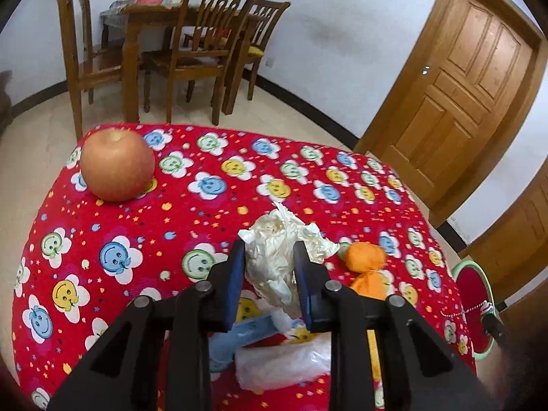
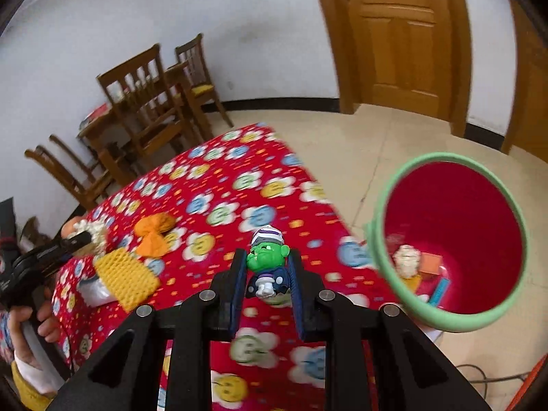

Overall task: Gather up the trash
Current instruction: 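Carry the green toy with the right tool into the bucket while the left tool holds the paper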

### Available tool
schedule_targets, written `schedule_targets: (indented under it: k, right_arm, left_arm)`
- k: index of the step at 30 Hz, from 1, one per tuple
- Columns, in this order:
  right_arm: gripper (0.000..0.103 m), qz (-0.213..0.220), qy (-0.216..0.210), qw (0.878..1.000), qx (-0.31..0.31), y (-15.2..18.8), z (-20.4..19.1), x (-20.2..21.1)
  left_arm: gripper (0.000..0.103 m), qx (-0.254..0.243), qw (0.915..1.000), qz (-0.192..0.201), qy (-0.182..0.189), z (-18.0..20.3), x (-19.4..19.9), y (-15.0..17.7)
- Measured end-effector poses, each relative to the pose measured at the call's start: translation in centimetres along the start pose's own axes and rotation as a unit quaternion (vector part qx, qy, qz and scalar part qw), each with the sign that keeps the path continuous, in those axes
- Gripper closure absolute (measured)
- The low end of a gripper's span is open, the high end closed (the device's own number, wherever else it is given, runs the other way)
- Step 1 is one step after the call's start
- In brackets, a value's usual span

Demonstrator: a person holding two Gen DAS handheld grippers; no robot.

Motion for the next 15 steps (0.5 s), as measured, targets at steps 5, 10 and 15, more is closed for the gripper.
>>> schedule_targets:
  k: [5,10,15]
  right_arm:
    - [0.079,0.017,0.025,0.999,-0.026,-0.6,3.5,1.8]
    - [0.079,0.028,0.054,0.997,-0.052,-0.7,7.0,3.3]
    - [0.079,0.029,0.080,0.993,-0.077,-0.1,10.7,4.1]
  left_arm:
    - [0.075,-0.021,0.9997,0.007,0.013,1.9,1.6,0.2]
    - [0.075,-0.038,0.9988,0.009,0.031,4.4,2.9,0.3]
    - [0.075,-0.060,0.9968,0.005,0.053,7.5,4.3,1.1]
Point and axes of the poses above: each gripper's, at about its wrist camera, not at the fingertips, and x roughly against the way its jaws point, z to its right, y to its underside, the point moved 8 cm from there along -x, roughly the way its jaws point, and after that the axes turned 6 degrees about -y, right-handed, at the moved point
